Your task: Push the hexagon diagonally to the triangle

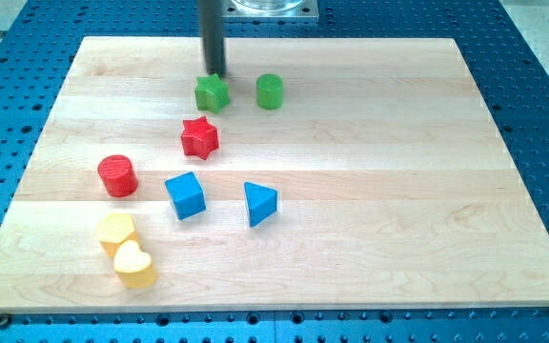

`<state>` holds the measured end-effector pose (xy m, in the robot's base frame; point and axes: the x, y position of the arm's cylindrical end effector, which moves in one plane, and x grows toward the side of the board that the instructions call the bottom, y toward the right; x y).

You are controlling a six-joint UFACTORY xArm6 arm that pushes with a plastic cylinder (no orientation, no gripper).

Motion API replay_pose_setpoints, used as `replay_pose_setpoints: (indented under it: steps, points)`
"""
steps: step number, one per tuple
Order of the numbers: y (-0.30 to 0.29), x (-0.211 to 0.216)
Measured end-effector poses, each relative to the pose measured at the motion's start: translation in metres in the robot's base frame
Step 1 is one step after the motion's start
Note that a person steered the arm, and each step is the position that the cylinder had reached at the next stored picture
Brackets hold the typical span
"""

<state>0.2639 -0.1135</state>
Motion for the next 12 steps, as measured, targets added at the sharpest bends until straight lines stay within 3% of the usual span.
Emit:
replay_pose_setpoints:
  steps: [1, 3, 4, 5, 7, 8, 10, 12]
  points:
    - [-0.068, 0.007]
    - [-0.187, 0.09]
    - [-0.191, 0.093]
    - [-0.191, 0.13]
    - [-0.191, 0.278]
    - [-0.183, 0.304]
    - [-0.066, 0.301]
    - [-0.045, 0.302]
